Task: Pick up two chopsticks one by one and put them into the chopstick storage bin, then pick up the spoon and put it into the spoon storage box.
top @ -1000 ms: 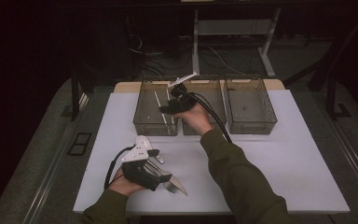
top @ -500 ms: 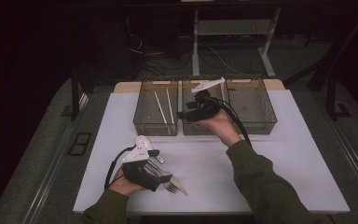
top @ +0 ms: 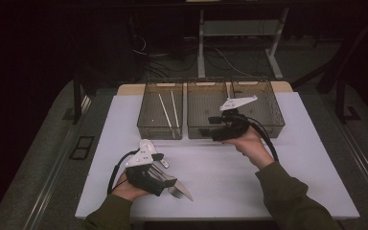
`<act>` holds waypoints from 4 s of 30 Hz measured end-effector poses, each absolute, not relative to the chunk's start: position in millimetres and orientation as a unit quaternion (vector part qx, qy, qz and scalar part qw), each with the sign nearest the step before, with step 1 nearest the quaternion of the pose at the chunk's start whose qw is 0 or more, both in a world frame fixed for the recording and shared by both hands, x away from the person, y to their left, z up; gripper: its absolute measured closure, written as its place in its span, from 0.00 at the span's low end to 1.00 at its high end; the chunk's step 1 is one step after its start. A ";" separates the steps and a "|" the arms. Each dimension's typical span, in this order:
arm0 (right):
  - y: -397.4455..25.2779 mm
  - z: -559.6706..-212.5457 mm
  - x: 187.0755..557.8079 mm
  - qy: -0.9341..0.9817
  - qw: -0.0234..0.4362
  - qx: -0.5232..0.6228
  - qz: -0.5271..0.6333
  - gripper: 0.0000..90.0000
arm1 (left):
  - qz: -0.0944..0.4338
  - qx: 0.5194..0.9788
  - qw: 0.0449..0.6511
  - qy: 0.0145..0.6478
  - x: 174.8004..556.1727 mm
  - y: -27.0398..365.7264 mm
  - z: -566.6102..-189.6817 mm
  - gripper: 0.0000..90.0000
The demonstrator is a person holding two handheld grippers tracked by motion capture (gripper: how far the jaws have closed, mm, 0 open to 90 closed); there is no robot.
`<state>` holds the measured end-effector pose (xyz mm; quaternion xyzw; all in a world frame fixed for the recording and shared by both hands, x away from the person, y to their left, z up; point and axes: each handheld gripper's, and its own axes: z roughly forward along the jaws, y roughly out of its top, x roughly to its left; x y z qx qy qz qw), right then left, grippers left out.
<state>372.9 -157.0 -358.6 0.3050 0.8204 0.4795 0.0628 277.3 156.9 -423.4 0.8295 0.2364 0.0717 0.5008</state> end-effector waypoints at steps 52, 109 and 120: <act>-298.3 -436.5 250.9 0.801 0.136 0.364 0.456 0.23 | 0.097 0.831 0.483 0.259 291.8 168.4 -417.0 0.31; -296.2 -437.4 251.2 0.803 0.134 0.366 0.451 0.23 | 0.080 0.874 0.374 0.301 355.6 160.6 -440.9 0.99; -296.4 -437.7 251.6 0.804 0.135 0.363 0.451 0.23 | 0.090 0.876 0.369 0.297 366.8 147.5 -441.0 0.99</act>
